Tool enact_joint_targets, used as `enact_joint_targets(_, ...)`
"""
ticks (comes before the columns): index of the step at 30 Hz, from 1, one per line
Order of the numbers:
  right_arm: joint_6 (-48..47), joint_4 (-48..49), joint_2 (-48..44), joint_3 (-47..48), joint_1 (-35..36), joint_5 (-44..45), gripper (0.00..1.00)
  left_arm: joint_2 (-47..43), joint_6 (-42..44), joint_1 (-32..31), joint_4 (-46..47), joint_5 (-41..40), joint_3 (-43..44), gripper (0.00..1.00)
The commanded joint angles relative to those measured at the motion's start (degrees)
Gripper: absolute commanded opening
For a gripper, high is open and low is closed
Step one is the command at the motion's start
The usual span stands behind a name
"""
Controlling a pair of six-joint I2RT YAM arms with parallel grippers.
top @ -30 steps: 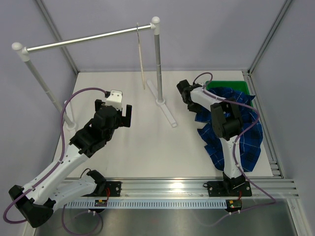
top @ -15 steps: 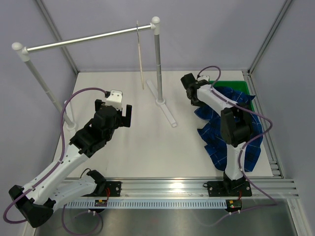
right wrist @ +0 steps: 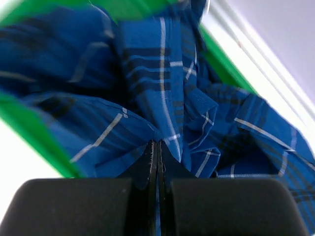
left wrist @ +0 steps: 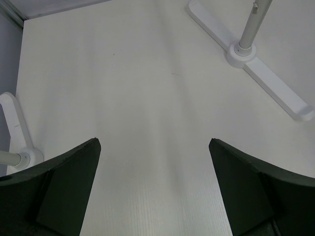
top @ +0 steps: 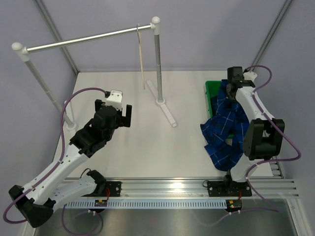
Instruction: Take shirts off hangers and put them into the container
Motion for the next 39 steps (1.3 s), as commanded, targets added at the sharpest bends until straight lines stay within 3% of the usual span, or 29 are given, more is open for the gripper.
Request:
enact_joint_targets(1, -0.45, 3.35, 3.19, -2.62, -3.91, -6.55, 0.00, 0.08, -0.07, 0.16, 1.23, -0.41, -0.10, 0.99)
enact_joint_targets(12, -2.83, 3.70, 16.65, -0.78, -6.55, -18.86, 0.00, 0.43, -0.07, 0.16, 1.23, -0.06, -0.02, 0.99)
enact_joint_targets(17, -3.53, 3.96, 16.40, 0.37, -6.64, -18.96, 0.09, 0.70, -0.07, 0.16, 1.14, 0.20, 0.07, 0.99)
enact_joint_targets(21, -3.70, 6.51, 9.38, -2.09, -6.64, -17.55, 0.34, 0.52, -0.07, 0.16, 1.14, 0.03, 0.07, 0.99)
enact_joint_targets(29, -3.01, 6.60, -9.60, -7.71, -6.64, -18.60, 0.66, 0.17, -0.07, 0.16, 1.14, -0.06, 0.16, 0.99)
enact_joint_targets(31, -2.48, 7.39, -15.12, -11.65, -6.64, -21.40, 0.68, -0.01, -0.07, 0.16, 1.05, -0.06, 0.16, 0.99)
enact_joint_targets(33, -1.33, 8.27, -18.83, -14.56, -6.47, -23.94, 0.78, -0.09, 0.02, 0.16, 1.05, -0.24, 0.16, 0.99)
enact_joint_targets(39, 0.42, 9.68, -31.77, -29.06, -3.57, -29.15, 0.86, -0.09, -0.07, 0.25, 1.05, -0.24, 0.16, 0.99)
